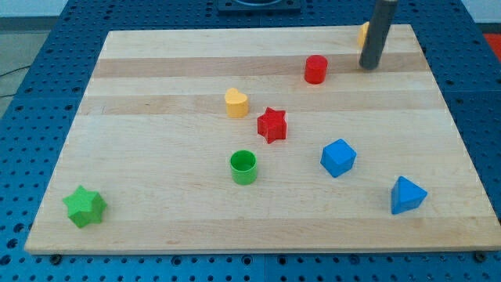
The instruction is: Move the green circle to the top left of the yellow heart
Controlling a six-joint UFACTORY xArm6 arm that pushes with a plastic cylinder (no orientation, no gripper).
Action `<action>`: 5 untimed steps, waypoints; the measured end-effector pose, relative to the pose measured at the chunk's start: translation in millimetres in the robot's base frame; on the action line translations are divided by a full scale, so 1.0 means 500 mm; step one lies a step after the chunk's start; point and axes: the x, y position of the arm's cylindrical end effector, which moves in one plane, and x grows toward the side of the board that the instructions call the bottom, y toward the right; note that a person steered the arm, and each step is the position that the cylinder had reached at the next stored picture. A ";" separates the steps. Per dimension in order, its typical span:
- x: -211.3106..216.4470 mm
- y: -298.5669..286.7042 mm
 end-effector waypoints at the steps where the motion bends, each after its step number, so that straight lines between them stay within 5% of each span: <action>1: 0.027 -0.132; 2: 0.048 -0.203; 4: 0.246 -0.154; 5: 0.275 -0.133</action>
